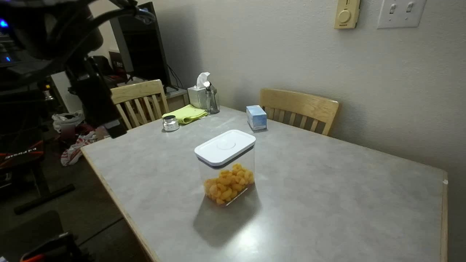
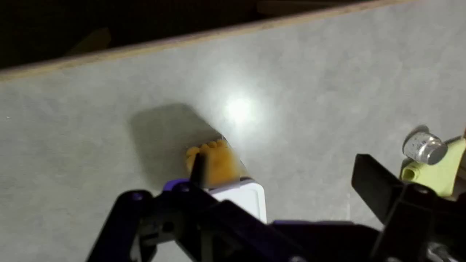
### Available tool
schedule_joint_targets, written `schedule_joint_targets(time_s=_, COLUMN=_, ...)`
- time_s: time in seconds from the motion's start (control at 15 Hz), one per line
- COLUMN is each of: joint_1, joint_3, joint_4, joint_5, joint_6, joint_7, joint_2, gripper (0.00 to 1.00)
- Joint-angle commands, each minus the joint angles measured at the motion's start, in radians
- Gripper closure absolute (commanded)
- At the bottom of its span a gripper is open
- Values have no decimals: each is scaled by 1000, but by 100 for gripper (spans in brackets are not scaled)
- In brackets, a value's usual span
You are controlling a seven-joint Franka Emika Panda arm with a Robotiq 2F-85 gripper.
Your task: Press down on the white lid then remove it from the top of food container and put it on the table
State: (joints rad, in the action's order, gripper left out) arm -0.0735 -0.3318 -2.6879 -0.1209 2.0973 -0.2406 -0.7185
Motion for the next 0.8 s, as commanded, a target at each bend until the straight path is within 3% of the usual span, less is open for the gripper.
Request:
schedule_joint_targets(time_s=0.0, joint_1=36, joint_3=-35, joint_4=-38, joint_5=-168, joint_6=182, joint_7=-48, joint_2=14, gripper=0)
schedule_joint_targets(time_s=0.2, joint_1=118, joint_3=-87, joint_4=-61, joint_5=-361, joint_6=358, joint_7=-111, joint_2=39, gripper=0)
schedule_joint_targets(time_s=0.4, joint_1=245, joint_3=-173, joint_4=-57, joint_5=-549, joint_6=488, joint_7=-227, joint_2=63, gripper=0)
schedule_joint_targets(time_s=0.73, joint_1=390, joint_3=-282, joint_4=2, joint_5=-798, joint_6=497, joint_7=-473, joint_2=113, gripper=0)
